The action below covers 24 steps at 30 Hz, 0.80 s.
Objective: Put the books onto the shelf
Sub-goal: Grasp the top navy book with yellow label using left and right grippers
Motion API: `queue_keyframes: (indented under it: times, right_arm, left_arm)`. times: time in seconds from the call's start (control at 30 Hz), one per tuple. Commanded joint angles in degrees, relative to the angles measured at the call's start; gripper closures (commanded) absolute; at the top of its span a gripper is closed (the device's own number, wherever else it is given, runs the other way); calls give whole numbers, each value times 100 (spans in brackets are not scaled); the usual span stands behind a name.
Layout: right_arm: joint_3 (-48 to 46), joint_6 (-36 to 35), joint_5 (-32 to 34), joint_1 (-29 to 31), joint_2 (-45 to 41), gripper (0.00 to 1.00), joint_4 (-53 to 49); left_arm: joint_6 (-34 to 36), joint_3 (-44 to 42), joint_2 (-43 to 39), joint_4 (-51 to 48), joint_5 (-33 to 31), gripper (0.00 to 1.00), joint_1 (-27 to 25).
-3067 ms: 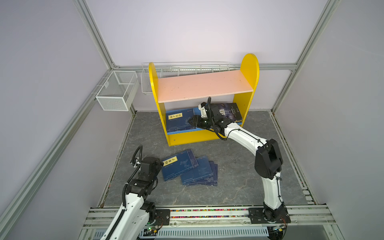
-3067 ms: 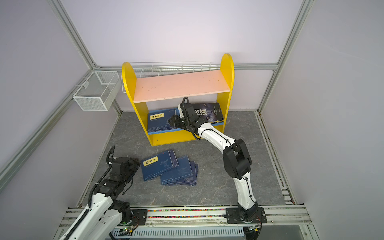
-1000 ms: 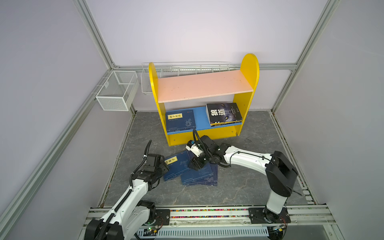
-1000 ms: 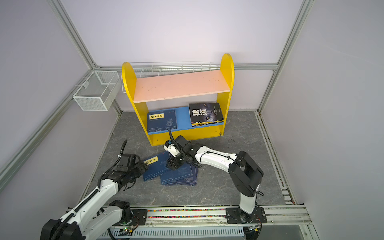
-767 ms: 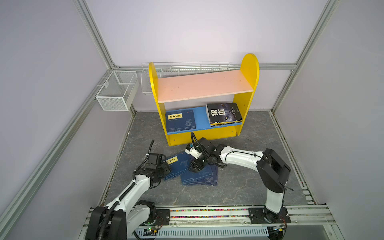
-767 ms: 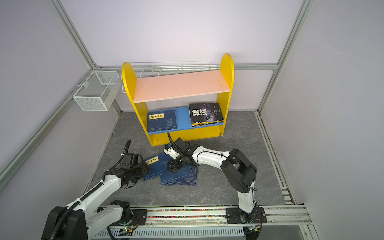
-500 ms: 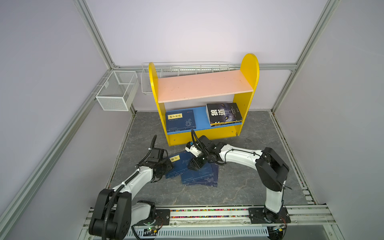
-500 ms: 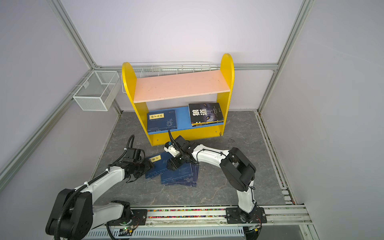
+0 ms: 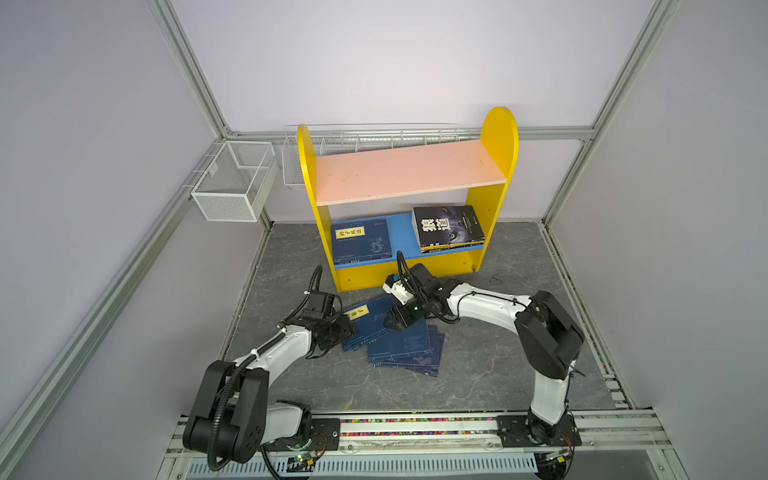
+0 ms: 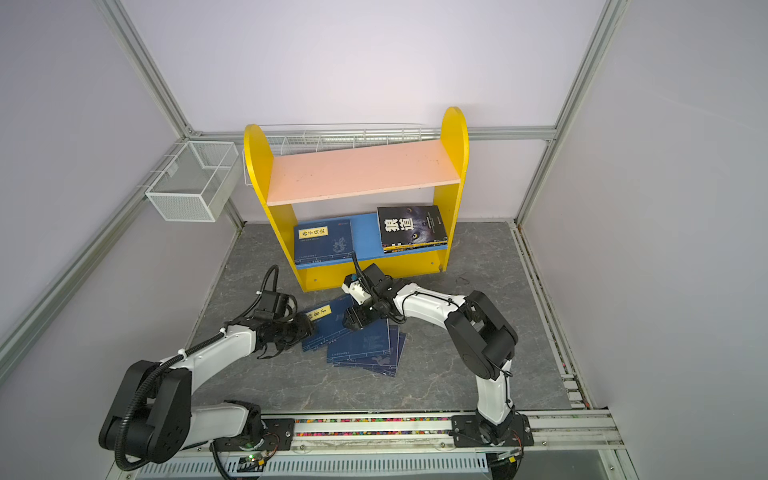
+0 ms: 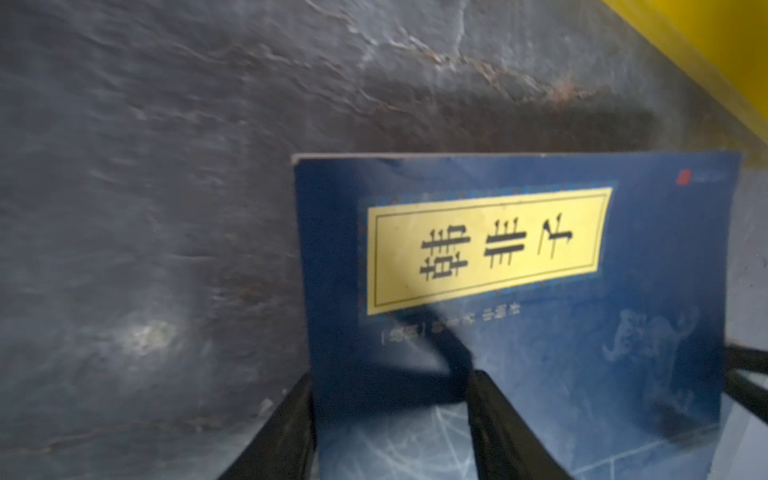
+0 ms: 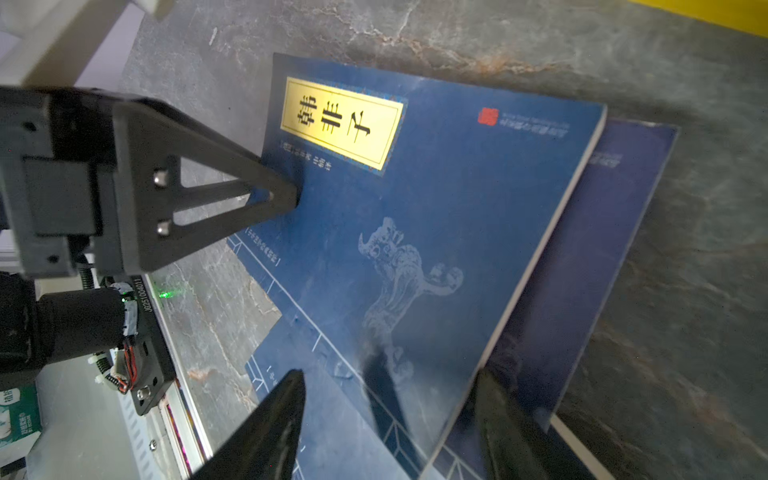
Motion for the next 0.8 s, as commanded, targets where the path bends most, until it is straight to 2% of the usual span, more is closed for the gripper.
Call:
queue_keyframes:
  times: [0.0, 0.33, 0.47, 0.6, 0.7, 0.77]
  right_arm:
    - [-186, 34, -462, 65, -121, 34, 185]
    - [-126, 18, -853, 56, -702, 40, 556]
    - [-112, 171, -972, 59, -636, 41, 715]
    - [-122, 325, -522, 45, -463, 40, 765]
    - [-186, 631, -106, -107, -315, 40, 728]
    - [-242, 806, -51, -235, -193, 40, 658]
  left_arm:
    - [329, 259, 217, -120, 601, 48, -352]
    - [364, 346, 348, -204, 621, 55, -393]
    - [408, 321, 340, -29, 880, 57, -396]
    - [421, 260, 267, 202, 1181, 62, -419]
    - [418, 266, 252, 146, 1106, 67, -413]
    - [417, 276, 277, 96, 1053, 68, -413]
